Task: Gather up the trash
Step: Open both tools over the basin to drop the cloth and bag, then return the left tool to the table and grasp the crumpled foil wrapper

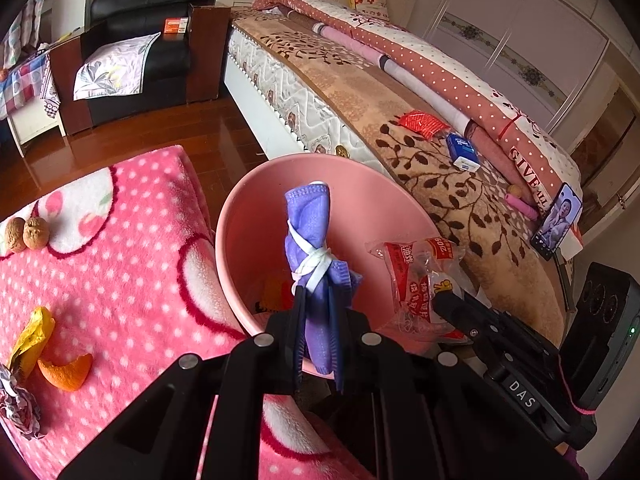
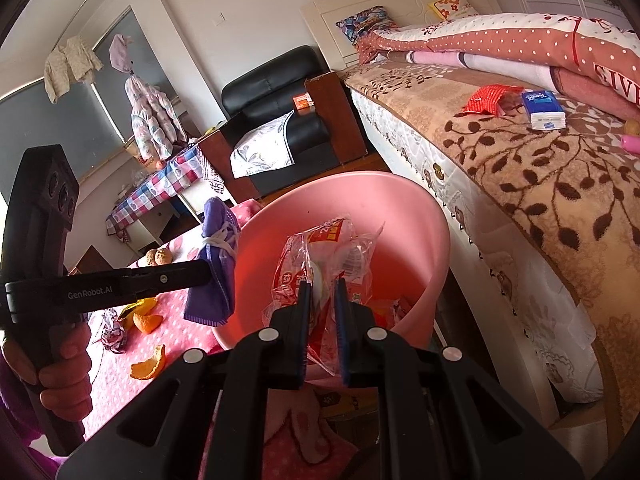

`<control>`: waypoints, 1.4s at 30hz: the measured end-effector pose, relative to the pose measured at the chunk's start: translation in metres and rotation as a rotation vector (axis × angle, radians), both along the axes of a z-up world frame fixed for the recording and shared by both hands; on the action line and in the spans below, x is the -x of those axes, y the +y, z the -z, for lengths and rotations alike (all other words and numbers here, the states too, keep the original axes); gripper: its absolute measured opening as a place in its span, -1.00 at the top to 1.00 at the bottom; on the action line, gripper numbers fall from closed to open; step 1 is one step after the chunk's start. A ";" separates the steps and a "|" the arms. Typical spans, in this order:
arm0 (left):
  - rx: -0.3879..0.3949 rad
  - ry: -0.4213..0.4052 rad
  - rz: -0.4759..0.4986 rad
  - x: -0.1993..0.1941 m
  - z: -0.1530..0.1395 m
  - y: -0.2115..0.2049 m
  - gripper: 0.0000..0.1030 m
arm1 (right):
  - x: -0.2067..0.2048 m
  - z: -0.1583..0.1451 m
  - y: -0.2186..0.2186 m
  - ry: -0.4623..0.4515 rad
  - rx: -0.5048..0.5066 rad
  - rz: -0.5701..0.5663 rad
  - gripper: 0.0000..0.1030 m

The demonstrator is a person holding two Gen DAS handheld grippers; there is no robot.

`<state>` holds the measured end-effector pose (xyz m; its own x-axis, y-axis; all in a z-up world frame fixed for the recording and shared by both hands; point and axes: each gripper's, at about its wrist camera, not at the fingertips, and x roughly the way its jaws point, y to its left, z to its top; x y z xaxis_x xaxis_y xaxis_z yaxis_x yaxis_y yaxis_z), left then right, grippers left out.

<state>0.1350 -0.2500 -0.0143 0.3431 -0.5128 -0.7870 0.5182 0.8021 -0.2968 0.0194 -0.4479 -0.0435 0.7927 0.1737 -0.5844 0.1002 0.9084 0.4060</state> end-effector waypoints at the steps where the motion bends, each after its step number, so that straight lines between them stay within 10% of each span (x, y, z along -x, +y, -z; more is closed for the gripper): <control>1: 0.001 0.000 0.001 0.000 0.000 0.000 0.79 | 0.000 0.000 0.000 0.000 0.001 0.001 0.76; 12: 0.037 -0.002 -0.003 0.003 -0.005 0.007 0.40 | -0.008 0.002 0.002 0.024 -0.004 0.000 0.62; 18: 0.042 -0.023 -0.019 0.007 -0.012 0.019 0.35 | -0.004 -0.001 0.005 0.009 0.011 0.004 0.33; 42: 0.001 -0.162 -0.229 0.032 -0.041 0.146 0.31 | 0.012 -0.023 0.046 -0.018 0.010 -0.075 0.33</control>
<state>0.1027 -0.1045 0.0267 0.5716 -0.4080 -0.7119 0.3641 0.9036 -0.2255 0.0076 -0.4015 -0.0204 0.7883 0.2273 -0.5719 0.0245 0.9170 0.3982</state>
